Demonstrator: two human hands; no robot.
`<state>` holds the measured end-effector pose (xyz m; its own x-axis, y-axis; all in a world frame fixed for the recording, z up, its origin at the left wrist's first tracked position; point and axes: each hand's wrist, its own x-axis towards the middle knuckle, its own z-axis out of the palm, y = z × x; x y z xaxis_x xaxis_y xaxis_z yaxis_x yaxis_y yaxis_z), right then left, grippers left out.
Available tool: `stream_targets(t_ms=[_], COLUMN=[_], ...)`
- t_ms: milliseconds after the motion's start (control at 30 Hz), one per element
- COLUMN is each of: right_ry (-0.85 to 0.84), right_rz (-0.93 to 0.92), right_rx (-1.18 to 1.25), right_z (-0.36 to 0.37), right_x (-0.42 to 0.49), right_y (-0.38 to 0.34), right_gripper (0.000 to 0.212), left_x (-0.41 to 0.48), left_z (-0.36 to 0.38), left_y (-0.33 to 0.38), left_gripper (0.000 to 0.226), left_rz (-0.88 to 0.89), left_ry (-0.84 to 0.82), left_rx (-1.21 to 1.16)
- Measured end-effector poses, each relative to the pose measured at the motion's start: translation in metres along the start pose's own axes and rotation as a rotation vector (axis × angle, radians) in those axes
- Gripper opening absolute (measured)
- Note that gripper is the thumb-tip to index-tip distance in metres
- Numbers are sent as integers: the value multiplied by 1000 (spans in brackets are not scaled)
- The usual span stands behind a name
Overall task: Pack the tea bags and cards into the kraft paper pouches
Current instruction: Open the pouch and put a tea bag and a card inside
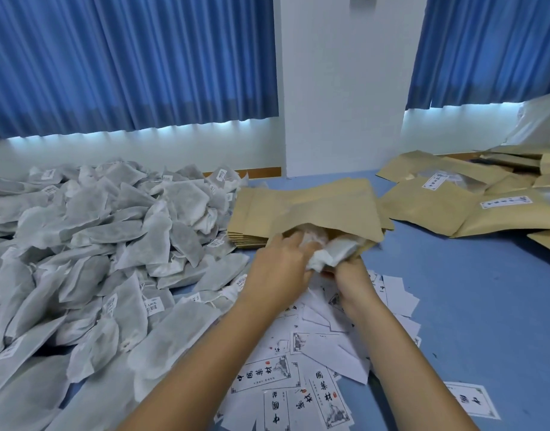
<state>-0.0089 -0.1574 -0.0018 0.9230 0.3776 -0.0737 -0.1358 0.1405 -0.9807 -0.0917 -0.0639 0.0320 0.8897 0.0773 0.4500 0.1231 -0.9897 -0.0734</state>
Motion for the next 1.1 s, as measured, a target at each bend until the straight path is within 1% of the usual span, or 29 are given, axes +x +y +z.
stream_targets(t_ms=[33,100,167,200,233,300,333,367,400,433,467,500,533,567,600,667,700,733,767,800,833,867,900,933,967,1000,1033,1067,1100], right_ry=[-5,-16,-16,-15,-29,-96,-116,-90,-60,-68,-126,-191,-233,-241,-226,-147,-101,-63,-24,21,62,84,89,83,68,47,29,18,14], right_rz=[-17,-82,-139,-140,-107,-49,-42,-52,-95,-163,-210,-224,-202,-162,-126,-48,-22,-14,-9,0,7,6,2,3,0,-7,-15,-17,-16], right_rx=[-44,-46,-48,-56,-30,-46,-32,-46,-62,-93,-112,-125,-127,-125,-93,4,55,112,143,142,143,167,204,229,227,202,177,162,158], right_z=[3,8,11,11,11,14,16,17,18,19,19,20,22,23,23,22,20,18,14,9,4,0,-3,-5,-5,-5,-4,-3,-3], right_x=[1,1,-3,-4,-6,-13,-14,-16,-17,-17,-19,-21,-22,-21,-21,-18,-15,-13,-10,-7,-3,0,3,5,6,6,6,6,6], right_y=[0,1,1,2,3,3,4,6,6,7,7,8,9,10,10,10,8,7,5,3,1,0,-1,-1,-1,-1,0,0,1], right_gripper=[18,29,40,38,32,24,23,24,26,31,39,46,48,45,40,33,29,26,26,27,26,23,22,23,23,22,22,22,22], left_x=[6,19,30,37,45,64,72,79,82,80,78,74,69,65,63,63,61,55,44,32,18,3,-6,-11,-13,-12,-11,-10,-13], left_z=[-1,-3,-4,-4,-7,-8,-5,-2,2,6,9,9,12,12,11,3,-3,-9,-15,-17,-21,-25,-24,-22,-16,-7,5,14,23], left_y=[2,-1,3,5,8,12,12,11,7,-1,-11,-21,-34,-41,-43,-28,-15,3,16,22,23,16,2,-12,-29,-48,-66,-79,-88], left_gripper=[31,21,18,17,18,20,22,29,34,38,40,42,44,44,44,38,36,34,32,30,28,25,24,23,22,23,30,42,52], left_rz=[-92,-272,-405,-458,-502,-546,-559,-608,-702,-758,-793,-798,-810,-825,-797,-664,-564,-443,-266,-70,102,197,169,23,-207,-454,-636,-739,-750], left_ry=[-15,-16,-34,-67,-109,-202,-249,-324,-329,-312,-351,-396,-365,-326,-316,-343,-403,-411,-325,-122,87,316,495,554,460,207,-108,-370,-521], left_rx=[61,95,-45,-163,-348,-625,-670,-691,-727,-730,-737,-778,-809,-792,-741,-614,-517,-402,-282,-224,-240,-280,-305,-285,-245,-133,-8,54,86])
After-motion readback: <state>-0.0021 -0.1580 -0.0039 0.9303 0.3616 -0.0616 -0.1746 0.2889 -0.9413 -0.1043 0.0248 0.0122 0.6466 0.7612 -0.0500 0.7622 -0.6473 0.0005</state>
